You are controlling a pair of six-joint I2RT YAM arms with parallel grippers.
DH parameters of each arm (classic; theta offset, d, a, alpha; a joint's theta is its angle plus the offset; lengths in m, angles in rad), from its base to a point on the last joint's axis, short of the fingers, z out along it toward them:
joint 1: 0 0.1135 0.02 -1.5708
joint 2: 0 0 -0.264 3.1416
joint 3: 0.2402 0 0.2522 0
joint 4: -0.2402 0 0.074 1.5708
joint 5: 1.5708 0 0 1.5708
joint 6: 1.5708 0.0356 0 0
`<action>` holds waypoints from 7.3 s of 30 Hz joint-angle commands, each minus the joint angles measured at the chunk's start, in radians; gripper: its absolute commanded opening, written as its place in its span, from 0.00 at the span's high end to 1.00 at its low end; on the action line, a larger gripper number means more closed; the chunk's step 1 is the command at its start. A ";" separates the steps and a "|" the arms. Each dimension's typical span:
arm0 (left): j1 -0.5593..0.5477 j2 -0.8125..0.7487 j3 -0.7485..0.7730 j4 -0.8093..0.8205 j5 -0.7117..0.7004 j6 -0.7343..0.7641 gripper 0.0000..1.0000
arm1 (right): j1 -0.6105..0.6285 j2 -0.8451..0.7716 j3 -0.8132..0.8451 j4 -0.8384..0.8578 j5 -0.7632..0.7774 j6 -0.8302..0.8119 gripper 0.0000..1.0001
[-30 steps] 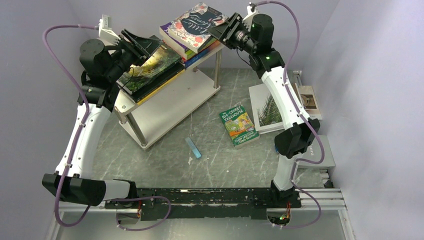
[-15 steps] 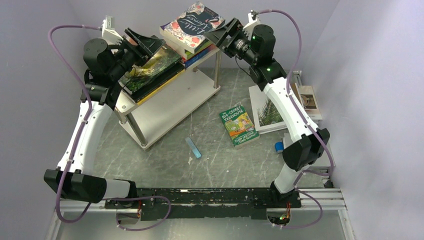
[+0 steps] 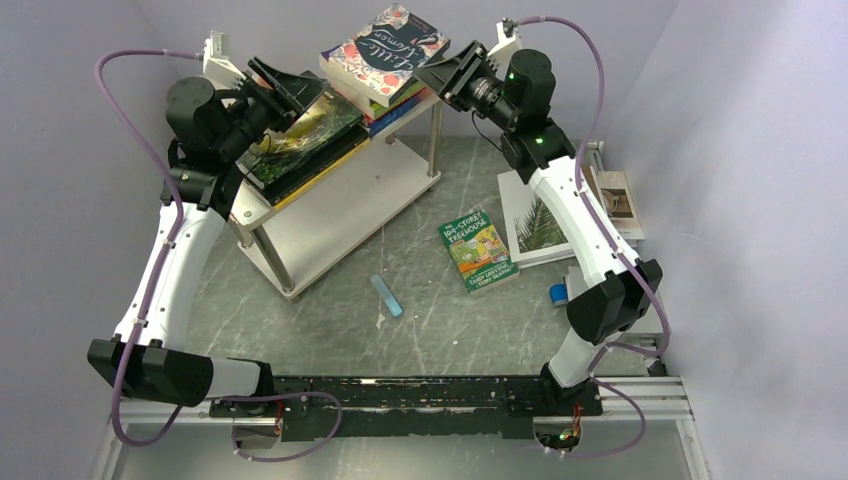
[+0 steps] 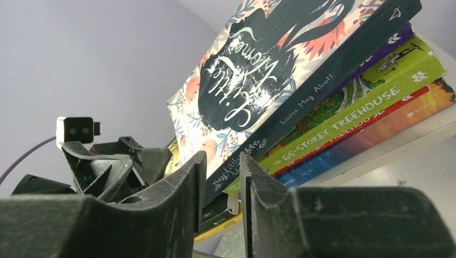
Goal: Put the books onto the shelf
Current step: Adjust the book on the shelf, then pick up the book from the center of the board.
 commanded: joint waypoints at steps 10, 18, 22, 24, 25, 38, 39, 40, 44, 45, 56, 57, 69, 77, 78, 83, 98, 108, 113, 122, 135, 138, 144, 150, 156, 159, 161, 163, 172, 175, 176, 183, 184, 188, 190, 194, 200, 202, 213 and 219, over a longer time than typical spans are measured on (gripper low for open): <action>0.007 0.000 -0.011 0.037 0.018 0.017 0.43 | 0.015 0.079 0.066 0.022 -0.030 -0.005 0.70; 0.008 0.002 -0.012 0.034 0.016 0.022 0.42 | 0.037 0.093 0.066 0.082 -0.045 0.012 0.70; 0.009 0.005 -0.009 0.030 0.017 0.025 0.41 | 0.045 0.086 0.052 0.146 -0.041 0.017 0.64; 0.009 0.008 -0.007 0.030 0.017 0.025 0.41 | 0.045 0.089 0.057 0.152 -0.040 0.016 0.61; 0.009 0.008 -0.006 0.030 0.017 0.024 0.40 | 0.046 0.094 0.063 0.154 -0.040 0.015 0.60; 0.012 0.008 -0.003 0.025 0.017 0.026 0.39 | 0.047 0.148 0.106 0.180 -0.037 0.032 0.60; 0.012 0.008 -0.002 0.023 0.017 0.026 0.39 | 0.047 0.149 0.109 0.177 -0.034 0.029 0.60; 0.013 0.009 0.000 0.024 0.017 0.026 0.38 | 0.048 0.152 0.114 0.171 -0.030 0.026 0.60; 0.014 0.010 0.003 0.022 0.020 0.025 0.38 | 0.046 0.165 0.144 0.146 -0.012 0.011 0.58; 0.015 0.010 0.005 0.022 0.019 0.025 0.37 | 0.047 0.170 0.150 0.140 -0.008 0.009 0.58; 0.023 0.004 0.037 -0.010 0.009 0.061 0.34 | 0.045 0.065 0.075 0.118 0.033 -0.050 0.54; 0.024 0.004 0.044 -0.014 0.003 0.070 0.33 | 0.045 0.045 0.066 0.106 0.048 -0.068 0.52; 0.027 -0.060 0.089 -0.078 0.008 0.260 0.20 | 0.036 -0.210 -0.212 -0.043 0.240 -0.265 0.37; 0.027 -0.265 -0.008 -0.224 0.217 0.436 0.18 | 0.018 -0.518 -0.575 -0.183 0.500 -0.371 0.17; 0.027 -0.289 -0.018 -0.257 0.236 0.463 0.18 | 0.015 -0.545 -0.619 -0.193 0.509 -0.374 0.16; 0.027 -0.400 -0.096 -0.396 0.319 0.582 0.18 | 0.002 -0.604 -0.824 -0.268 0.579 -0.350 0.15; -0.182 -0.653 -0.435 -0.401 0.454 0.727 0.16 | -0.311 -0.594 -1.166 -0.213 0.494 -0.249 0.14; -0.256 -0.671 -0.496 -0.387 0.437 0.745 0.16 | -0.325 -0.549 -1.293 -0.166 0.382 -0.226 0.12; -0.278 -0.630 -0.467 -0.408 0.400 0.771 0.17 | -0.325 -0.503 -1.338 -0.070 0.335 -0.284 0.15; -0.291 -0.604 -0.445 -0.432 0.333 0.784 0.17 | -0.322 -0.395 -1.334 0.002 0.294 -0.324 0.35; -0.294 -0.600 -0.437 -0.444 0.297 0.767 0.17 | -0.313 -0.416 -1.361 0.128 0.175 -0.209 1.00; -0.294 -0.596 -0.437 -0.450 0.296 0.754 0.18 | -0.311 -0.450 -1.381 0.166 0.074 -0.168 1.00; -0.293 -0.607 -0.458 -0.430 0.317 0.709 0.19 | -0.278 -0.527 -1.438 0.263 -0.111 -0.101 1.00; -0.294 -0.666 -0.537 -0.371 0.280 0.588 0.19 | -0.240 -0.661 -1.476 0.253 -0.221 0.020 1.00; -0.294 -0.727 -0.609 -0.374 0.197 0.437 0.19 | -0.230 -0.765 -1.501 0.228 -0.257 0.115 1.00; -0.294 -0.746 -0.622 -0.410 0.143 0.397 0.19 | -0.227 -0.764 -1.499 0.233 -0.279 0.124 1.00; -0.294 -0.753 -0.632 -0.427 0.122 0.362 0.20 | -0.225 -0.761 -1.498 0.240 -0.298 0.123 1.00; -0.294 -0.759 -0.660 -0.434 0.108 0.309 0.20 | -0.222 -0.769 -1.498 0.260 -0.315 0.147 1.00; -0.294 -0.880 -0.753 -0.589 -0.086 -0.055 0.20 | -0.208 -0.873 -1.552 0.374 -0.314 0.485 1.00; -0.294 -0.933 -0.822 -0.610 -0.105 -0.161 0.17 | -0.198 -0.888 -1.576 0.426 -0.325 0.559 1.00; -0.294 -0.945 -0.845 -0.608 -0.103 -0.212 0.15 | -0.194 -0.891 -1.581 0.444 -0.328 0.580 1.00; -0.294 -0.971 -0.991 -0.547 -0.046 -0.453 0.04 | -0.124 -0.847 -1.529 0.599 -0.346 0.624 1.00; -0.294 -0.970 -1.004 -0.538 -0.038 -0.487 0.03 | -0.093 -0.833 -1.517 0.631 -0.343 0.623 1.00; -0.294 -0.970 -1.043 -0.475 -0.017 -0.584 0.03 | 0.040 -0.780 -1.454 0.662 -0.275 0.588 1.00; -0.294 -0.963 -1.049 -0.481 -0.022 -0.617 0.03 | 0.098 -0.749 -1.422 0.695 -0.231 0.576 1.00; -0.294 -0.967 -1.072 -0.515 -0.031 -0.696 0.03 | 0.170 -0.707 -1.352 0.740 -0.171 0.560 1.00; -0.294 -1.026 -1.130 -0.433 -0.072 -0.819 0.03 | 0.262 -0.648 -1.301 0.827 -0.109 0.576 1.00; -0.294 -1.042 -1.129 -0.395 -0.127 -0.834 0.03 | 0.284 -0.629 -1.304 0.872 -0.101 0.603 1.00; -0.294 -1.086 -1.183 -0.199 -0.197 -0.861 0.03 | 0.386 -0.597 -1.319 0.961 -0.054 0.663 1.00; -0.294 -1.025 -1.163 -0.177 -0.155 -0.850 0.03 | 0.410 -0.524 -1.356 1.199 -0.099 0.820 1.00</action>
